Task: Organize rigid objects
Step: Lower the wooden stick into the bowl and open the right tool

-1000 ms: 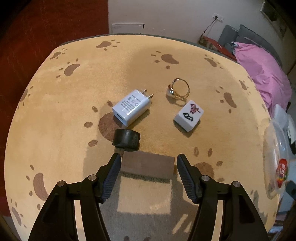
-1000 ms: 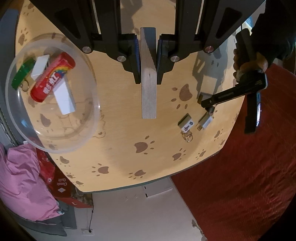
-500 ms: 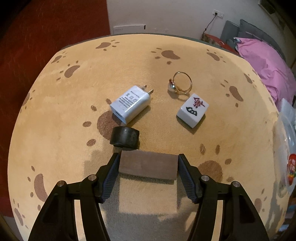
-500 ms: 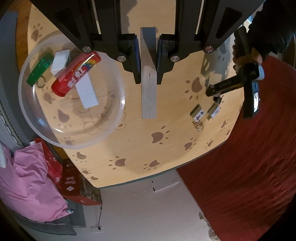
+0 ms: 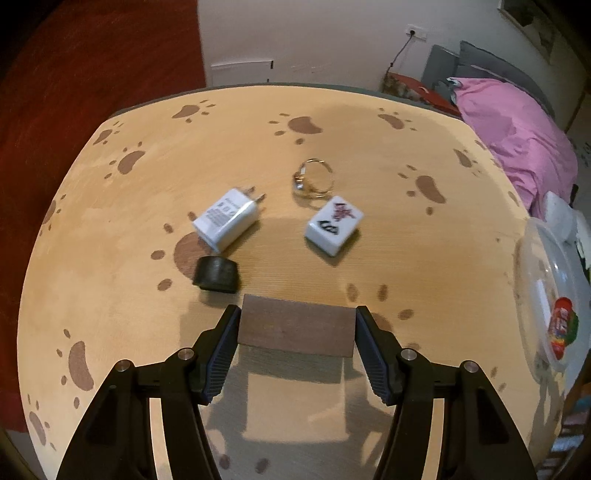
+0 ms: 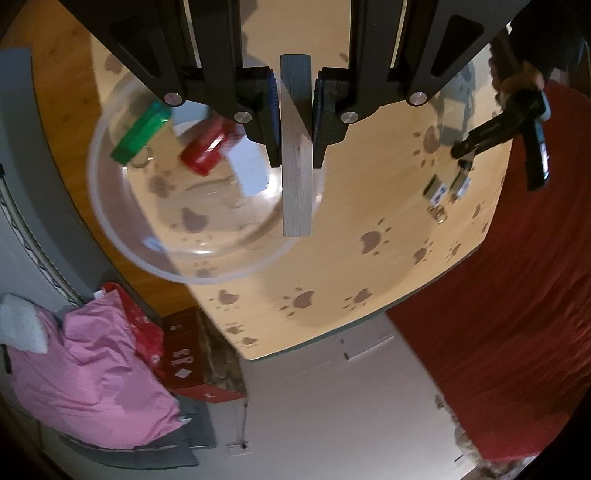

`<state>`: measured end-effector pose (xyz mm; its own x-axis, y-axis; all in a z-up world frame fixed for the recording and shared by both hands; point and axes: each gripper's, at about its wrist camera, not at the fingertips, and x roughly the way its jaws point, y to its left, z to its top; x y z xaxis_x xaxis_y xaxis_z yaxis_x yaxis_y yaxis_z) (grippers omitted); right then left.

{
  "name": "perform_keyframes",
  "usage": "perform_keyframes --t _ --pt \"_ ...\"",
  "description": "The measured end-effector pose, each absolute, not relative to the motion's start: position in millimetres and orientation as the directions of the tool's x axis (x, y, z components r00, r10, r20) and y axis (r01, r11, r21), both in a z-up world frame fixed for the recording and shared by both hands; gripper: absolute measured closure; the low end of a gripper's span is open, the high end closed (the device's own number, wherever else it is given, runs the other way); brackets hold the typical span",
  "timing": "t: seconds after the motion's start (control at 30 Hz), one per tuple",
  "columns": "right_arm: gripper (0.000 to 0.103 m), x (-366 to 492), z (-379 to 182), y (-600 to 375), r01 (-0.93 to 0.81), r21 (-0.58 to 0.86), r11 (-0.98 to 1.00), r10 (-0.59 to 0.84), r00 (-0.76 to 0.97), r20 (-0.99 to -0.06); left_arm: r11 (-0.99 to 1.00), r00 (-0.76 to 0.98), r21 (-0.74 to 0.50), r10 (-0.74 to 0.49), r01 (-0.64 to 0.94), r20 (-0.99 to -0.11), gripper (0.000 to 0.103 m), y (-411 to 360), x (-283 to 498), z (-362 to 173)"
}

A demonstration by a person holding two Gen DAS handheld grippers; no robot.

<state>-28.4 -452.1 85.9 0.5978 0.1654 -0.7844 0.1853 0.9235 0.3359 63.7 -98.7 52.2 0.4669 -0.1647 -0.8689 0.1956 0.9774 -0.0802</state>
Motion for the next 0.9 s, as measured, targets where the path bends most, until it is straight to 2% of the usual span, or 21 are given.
perform_keyframes --t 0.53,0.67,0.9 --pt "0.087 -18.3 75.5 -489.1 0.235 0.346 0.908 0.142 0.605 -0.783 0.947 0.468 -0.106 -0.245 0.303 -0.849 0.041 -154.8 39.2 85.8" --pt "0.073 -22.9 74.9 -498.4 0.253 0.35 0.902 0.131 0.612 -0.78 0.935 0.466 -0.119 -0.273 0.334 -0.842 0.041 -172.8 33.9 93.8" --pt "0.07 -34.9 75.3 -511.2 0.265 0.359 0.895 0.129 0.615 -0.778 0.901 0.449 -0.132 -0.327 0.412 -0.832 0.041 -215.4 25.4 104.2"
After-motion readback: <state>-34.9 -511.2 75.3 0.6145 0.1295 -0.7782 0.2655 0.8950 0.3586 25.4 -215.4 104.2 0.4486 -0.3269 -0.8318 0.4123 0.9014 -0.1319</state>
